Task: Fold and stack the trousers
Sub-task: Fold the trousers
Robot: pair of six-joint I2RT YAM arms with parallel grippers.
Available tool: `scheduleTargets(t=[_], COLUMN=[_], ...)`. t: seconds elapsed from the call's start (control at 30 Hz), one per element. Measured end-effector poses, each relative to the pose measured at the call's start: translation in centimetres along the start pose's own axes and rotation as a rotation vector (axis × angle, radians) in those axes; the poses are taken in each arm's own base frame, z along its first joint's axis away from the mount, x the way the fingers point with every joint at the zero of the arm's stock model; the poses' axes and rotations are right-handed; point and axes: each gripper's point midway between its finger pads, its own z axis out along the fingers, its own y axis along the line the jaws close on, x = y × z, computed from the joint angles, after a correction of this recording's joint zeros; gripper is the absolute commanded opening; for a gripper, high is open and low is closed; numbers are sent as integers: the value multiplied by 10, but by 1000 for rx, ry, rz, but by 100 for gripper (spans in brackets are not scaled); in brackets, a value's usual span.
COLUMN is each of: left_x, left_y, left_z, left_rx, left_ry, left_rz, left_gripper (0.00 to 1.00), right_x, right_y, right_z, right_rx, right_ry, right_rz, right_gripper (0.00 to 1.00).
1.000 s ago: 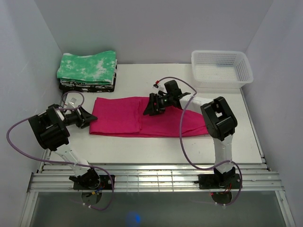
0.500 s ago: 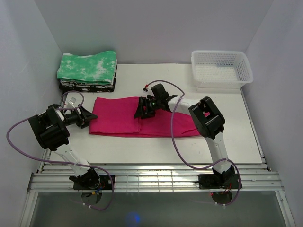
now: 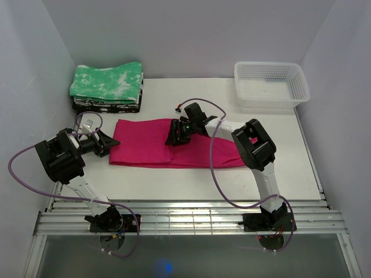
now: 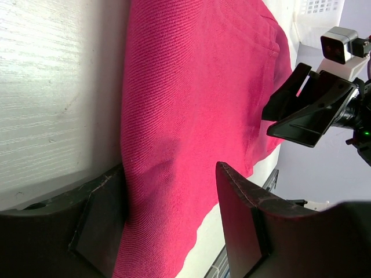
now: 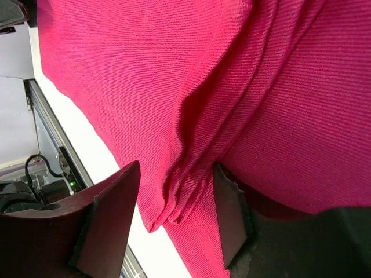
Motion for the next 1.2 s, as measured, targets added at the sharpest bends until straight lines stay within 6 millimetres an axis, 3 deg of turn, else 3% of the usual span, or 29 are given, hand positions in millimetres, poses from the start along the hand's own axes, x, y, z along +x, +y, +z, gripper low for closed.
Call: scheduleTargets(t=[0.2,0.37,0.63,0.97,1.07,1.2], left_x=[0,0,0,-1,1,1], left_y=[0,0,0,-5,-5,-5], left_z=[1,1,1,0,1,2], left_rx=[5,7,19,68,85,94], left_ry=[-1,-2,-1,-7,-4,-1], left_rz=[-3,-5,-14,-46,-63,-72], left_gripper=[71,72,73,78,79,79], right_x=[2,4,-3,-23,-23,-22], right_y=[1,0,18,71,67,43], right_z=[4,8,0,-44,-52,-57], right_rx=[-39,-69,-127,-212,-206,-168], right_ry=[19,35,22,-55,-61,-60], right_rz=[8,5,-18,-64,-51,-13], right_gripper=[43,8,8,8,8,8])
